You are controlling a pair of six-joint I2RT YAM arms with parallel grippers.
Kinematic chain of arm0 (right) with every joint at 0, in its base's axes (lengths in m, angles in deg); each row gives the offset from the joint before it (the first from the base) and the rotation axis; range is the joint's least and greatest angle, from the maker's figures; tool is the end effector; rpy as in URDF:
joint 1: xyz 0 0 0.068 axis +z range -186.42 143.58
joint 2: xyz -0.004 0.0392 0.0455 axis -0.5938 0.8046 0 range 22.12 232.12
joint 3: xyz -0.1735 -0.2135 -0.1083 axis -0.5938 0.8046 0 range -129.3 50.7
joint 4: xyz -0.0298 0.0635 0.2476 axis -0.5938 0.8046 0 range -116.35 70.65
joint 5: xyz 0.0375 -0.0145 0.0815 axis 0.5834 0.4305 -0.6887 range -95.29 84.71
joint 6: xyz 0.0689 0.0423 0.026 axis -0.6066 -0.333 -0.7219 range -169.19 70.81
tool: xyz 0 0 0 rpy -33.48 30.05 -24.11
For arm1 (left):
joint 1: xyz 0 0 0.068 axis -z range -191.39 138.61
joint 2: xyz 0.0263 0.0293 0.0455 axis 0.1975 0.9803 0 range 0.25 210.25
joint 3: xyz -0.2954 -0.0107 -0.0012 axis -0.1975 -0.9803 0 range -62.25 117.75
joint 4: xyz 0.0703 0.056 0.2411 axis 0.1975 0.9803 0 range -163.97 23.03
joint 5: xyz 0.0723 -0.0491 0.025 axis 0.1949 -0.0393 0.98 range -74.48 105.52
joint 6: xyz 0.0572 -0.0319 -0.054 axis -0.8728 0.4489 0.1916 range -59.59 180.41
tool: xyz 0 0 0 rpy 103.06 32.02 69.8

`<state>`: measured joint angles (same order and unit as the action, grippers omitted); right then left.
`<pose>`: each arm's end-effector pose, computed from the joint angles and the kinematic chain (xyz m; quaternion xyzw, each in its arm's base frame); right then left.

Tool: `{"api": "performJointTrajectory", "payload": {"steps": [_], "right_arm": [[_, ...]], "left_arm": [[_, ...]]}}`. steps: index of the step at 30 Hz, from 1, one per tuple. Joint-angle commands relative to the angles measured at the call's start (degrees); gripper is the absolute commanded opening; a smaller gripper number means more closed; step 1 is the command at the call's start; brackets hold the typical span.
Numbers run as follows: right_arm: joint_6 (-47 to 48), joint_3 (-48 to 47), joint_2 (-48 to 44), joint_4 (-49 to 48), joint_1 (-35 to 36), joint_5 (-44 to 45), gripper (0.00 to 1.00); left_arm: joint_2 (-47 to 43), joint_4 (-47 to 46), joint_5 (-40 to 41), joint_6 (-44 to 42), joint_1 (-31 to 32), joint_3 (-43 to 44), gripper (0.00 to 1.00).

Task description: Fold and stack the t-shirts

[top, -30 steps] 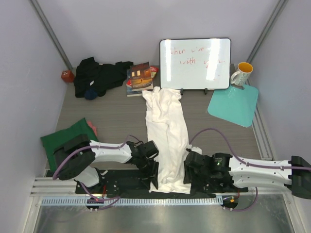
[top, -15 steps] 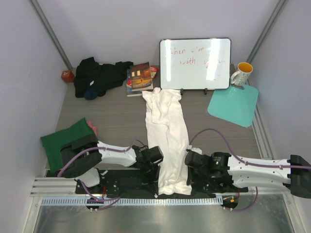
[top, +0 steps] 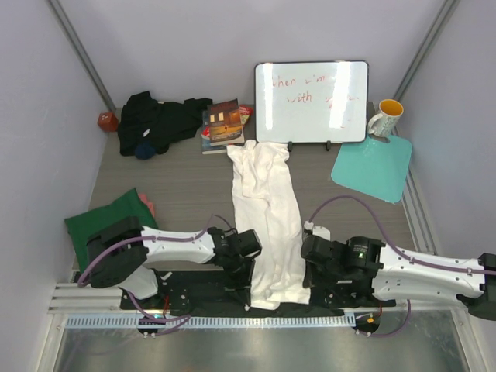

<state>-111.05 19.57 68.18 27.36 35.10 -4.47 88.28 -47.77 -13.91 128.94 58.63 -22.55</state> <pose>0.0398 0.1159 0.1782 -0.0815 0.9793 0.1673 0.0798 0.0517 -0.2494 0.1271 -0.0467 -0.9579 0.2108 0.1894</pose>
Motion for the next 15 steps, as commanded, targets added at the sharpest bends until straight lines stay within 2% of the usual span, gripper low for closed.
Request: {"api": "performJointTrajectory", "payload": {"steps": [1,10,15], "right_arm": [[-0.19,-6.74,-2.38,6.04,0.28,6.11,0.01],[4.03,-14.82,1.13,7.37,0.28,15.16,0.01],[7.72,-17.73,4.99,5.80,-0.95,25.36,0.01]], "left_arm": [[-5.58,12.46,6.48,-3.93,-1.80,6.96,0.00],[-13.76,19.85,12.37,-7.71,-13.76,15.65,0.00],[-14.73,22.94,15.36,-9.64,-19.03,18.39,0.00]]}}
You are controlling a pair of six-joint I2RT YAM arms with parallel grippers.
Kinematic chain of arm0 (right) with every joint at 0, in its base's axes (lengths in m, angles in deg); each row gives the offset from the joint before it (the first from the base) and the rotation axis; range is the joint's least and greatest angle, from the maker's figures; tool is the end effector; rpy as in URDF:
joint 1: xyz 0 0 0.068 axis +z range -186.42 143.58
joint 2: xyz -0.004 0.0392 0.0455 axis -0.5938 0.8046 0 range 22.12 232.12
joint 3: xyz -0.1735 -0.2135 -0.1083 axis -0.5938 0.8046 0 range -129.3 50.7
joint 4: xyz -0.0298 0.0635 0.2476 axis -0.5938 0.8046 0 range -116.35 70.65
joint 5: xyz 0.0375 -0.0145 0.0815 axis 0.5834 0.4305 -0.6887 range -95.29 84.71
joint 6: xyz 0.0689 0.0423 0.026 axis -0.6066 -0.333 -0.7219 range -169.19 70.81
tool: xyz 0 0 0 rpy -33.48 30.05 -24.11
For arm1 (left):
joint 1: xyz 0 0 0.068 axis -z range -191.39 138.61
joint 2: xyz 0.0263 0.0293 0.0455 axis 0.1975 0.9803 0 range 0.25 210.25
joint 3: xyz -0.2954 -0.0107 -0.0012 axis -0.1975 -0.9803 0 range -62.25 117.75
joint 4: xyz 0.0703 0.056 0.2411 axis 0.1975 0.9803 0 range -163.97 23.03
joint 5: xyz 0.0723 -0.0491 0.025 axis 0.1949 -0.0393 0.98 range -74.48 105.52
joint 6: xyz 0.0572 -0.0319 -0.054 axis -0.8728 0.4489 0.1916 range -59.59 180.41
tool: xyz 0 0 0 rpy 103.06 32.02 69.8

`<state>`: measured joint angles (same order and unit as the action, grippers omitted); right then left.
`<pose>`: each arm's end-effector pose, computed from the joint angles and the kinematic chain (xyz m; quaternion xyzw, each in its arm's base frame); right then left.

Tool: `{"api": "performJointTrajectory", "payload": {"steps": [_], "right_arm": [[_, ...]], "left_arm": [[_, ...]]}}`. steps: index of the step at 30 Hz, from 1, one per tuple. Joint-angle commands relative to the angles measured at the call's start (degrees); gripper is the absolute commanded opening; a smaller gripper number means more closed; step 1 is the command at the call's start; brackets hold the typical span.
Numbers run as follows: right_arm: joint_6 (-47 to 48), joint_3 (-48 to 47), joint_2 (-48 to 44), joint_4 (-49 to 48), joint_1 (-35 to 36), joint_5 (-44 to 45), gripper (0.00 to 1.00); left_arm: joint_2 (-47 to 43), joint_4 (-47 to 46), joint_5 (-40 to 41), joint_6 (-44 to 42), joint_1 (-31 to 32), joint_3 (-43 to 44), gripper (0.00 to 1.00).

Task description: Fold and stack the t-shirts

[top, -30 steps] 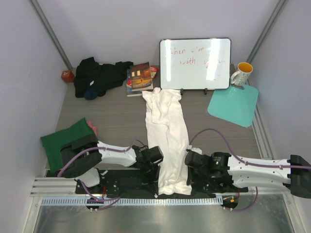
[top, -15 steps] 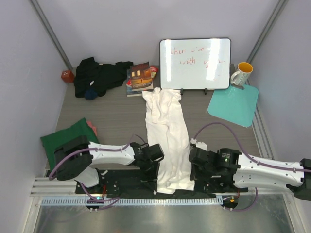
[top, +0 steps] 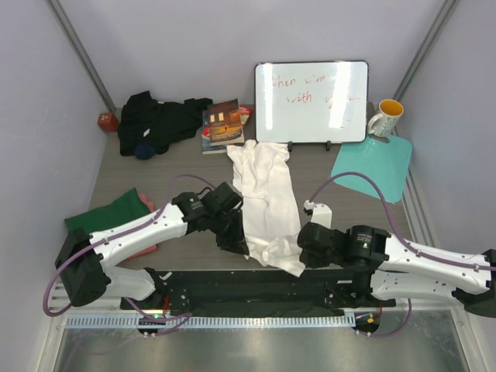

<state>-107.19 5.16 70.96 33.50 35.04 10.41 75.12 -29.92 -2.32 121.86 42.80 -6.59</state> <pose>0.0637 0.1266 0.2460 -0.0815 0.9606 0.1512 0.2183 0.1319 -0.2219 0.2390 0.0250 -0.9615 0.2737 0.0061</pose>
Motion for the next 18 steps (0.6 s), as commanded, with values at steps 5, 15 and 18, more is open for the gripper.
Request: {"api": "performJointTrajectory", "payload": {"steps": [5,15,18], "right_arm": [[6.93,-3.68,5.65,-2.46,-4.48,14.26,0.01],[18.35,-5.26,13.55,-15.10,-16.08,14.80,0.01],[22.66,-7.10,18.65,-18.27,-18.46,13.92,0.01]], "left_arm": [[-0.17,3.50,3.52,-3.35,-6.03,3.31,0.00],[4.31,3.50,8.00,-4.59,-7.79,6.04,0.00],[5.63,2.88,9.66,-4.58,-8.40,6.48,0.00]]}}
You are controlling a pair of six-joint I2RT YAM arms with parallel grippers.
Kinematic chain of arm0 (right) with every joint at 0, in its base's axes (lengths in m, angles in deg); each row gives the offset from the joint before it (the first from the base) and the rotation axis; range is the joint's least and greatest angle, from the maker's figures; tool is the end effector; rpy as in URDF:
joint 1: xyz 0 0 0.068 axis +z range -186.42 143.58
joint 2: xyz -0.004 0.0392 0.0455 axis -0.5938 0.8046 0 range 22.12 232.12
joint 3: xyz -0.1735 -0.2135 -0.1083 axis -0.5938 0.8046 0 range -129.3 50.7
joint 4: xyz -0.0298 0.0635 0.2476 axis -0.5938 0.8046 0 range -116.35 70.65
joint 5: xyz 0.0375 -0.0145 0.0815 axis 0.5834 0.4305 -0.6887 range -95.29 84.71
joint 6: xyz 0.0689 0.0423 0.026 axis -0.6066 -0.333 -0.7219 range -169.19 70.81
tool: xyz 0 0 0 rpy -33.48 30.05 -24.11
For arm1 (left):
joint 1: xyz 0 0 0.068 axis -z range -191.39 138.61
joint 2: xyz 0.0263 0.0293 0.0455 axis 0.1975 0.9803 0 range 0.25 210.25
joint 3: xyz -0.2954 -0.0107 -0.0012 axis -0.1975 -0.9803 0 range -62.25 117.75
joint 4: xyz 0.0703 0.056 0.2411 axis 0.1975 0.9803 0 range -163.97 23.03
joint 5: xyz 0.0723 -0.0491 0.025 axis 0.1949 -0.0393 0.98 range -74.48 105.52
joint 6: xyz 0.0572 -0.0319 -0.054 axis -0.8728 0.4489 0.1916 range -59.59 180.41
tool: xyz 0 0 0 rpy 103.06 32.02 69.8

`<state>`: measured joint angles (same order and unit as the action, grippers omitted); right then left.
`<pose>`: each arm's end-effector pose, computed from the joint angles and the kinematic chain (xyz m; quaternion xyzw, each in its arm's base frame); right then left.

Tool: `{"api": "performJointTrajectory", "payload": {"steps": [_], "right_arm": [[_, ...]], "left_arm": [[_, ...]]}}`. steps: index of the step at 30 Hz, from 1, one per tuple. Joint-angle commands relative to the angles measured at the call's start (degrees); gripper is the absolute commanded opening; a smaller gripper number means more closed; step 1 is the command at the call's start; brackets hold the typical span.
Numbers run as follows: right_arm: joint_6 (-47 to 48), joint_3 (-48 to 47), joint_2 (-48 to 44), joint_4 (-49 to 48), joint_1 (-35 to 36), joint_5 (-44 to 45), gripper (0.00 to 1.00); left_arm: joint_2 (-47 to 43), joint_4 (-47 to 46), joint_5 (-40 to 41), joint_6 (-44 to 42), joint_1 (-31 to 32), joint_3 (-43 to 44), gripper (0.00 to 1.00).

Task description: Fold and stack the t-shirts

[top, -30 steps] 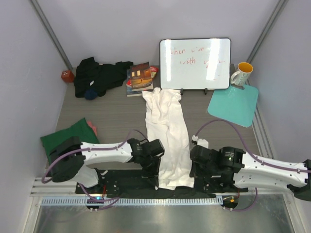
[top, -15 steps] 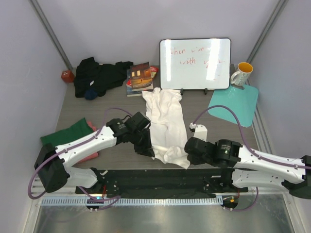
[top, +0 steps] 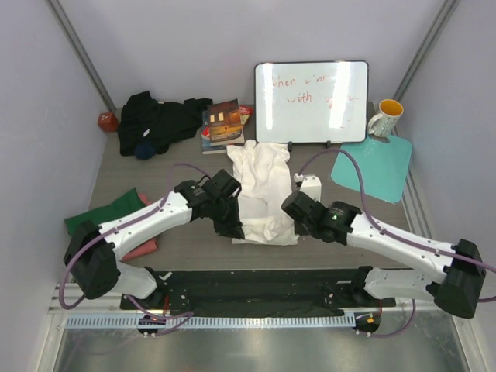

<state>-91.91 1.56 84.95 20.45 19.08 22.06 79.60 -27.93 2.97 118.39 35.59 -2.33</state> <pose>0.1448 0.1502 0.2486 -0.0448 0.9405 0.0374 0.3349 0.1756 -0.2119 0.2390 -0.0700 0.9691 -0.2325 0.0438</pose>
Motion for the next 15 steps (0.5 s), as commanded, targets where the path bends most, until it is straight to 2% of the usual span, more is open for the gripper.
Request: {"api": "performJointTrajectory", "payload": {"steps": [1,6,15], "right_arm": [[8.26,-4.11,5.80,-5.93,-3.55,2.18,0.01],[13.01,-8.15,12.39,-8.75,-6.54,0.69,0.01],[17.84,-13.43,18.29,-9.19,-11.29,1.74,0.01]], "left_arm": [[1.59,0.98,4.99,-1.20,-1.36,2.57,0.00],[5.28,0.37,7.81,-2.07,-2.86,5.11,0.00],[16.00,0.98,9.48,-6.38,-4.97,11.96,0.00]]}}
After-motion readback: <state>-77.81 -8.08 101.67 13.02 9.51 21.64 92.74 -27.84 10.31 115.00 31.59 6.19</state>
